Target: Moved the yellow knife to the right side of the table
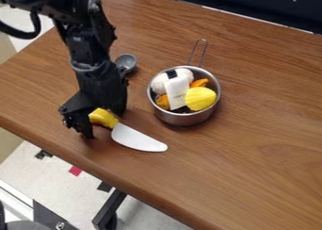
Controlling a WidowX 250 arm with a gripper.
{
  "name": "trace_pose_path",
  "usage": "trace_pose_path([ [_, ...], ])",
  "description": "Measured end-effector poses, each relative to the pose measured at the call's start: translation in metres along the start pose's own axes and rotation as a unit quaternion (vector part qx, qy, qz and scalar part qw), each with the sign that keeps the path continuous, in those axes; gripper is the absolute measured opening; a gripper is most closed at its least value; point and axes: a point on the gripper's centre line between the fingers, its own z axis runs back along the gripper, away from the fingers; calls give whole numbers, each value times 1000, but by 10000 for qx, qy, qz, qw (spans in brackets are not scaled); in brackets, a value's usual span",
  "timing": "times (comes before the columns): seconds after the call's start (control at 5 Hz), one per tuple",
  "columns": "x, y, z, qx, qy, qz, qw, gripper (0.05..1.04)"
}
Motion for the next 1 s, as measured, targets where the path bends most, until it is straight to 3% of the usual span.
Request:
trace_pose_path([
  [0.4,-2,0,-1,54,-93,47,9999,408],
  [0.6,-2,0,0,67,-102,26,9999,352],
  [1.0,16,-2,14,-347,-492,207,9980,352],
])
